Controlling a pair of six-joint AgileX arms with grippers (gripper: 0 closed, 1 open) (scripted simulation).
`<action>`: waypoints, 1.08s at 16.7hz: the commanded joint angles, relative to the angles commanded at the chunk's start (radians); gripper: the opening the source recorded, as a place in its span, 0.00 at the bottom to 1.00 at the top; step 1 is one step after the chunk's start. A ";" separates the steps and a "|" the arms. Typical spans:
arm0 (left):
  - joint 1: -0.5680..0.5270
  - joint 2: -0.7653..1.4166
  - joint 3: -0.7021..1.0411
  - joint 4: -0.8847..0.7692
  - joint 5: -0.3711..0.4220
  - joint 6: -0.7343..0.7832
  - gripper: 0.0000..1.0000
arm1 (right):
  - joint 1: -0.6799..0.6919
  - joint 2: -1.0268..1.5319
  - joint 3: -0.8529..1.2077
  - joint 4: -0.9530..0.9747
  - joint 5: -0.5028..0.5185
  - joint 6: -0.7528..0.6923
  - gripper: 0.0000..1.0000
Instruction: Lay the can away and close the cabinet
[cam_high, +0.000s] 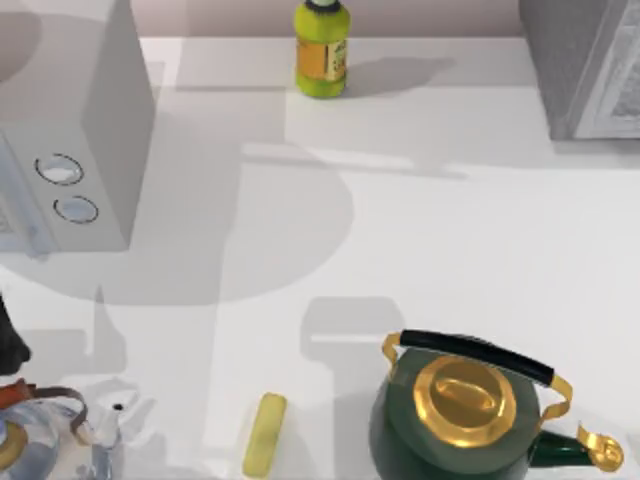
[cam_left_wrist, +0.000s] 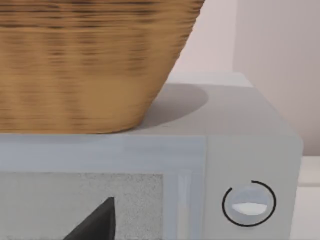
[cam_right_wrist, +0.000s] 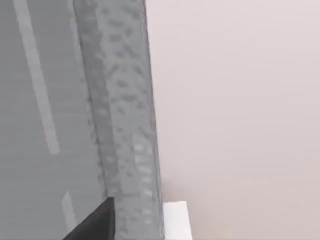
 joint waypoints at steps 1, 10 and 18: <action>0.000 0.000 0.000 0.000 0.000 0.000 1.00 | 0.000 -0.012 0.083 -0.104 -0.002 0.002 1.00; 0.000 0.000 0.000 0.000 0.000 0.000 1.00 | 0.042 -0.156 0.671 -0.780 -0.008 -0.013 1.00; 0.000 0.000 0.000 0.000 0.000 0.000 1.00 | 0.044 -0.170 0.719 -0.823 -0.008 -0.015 1.00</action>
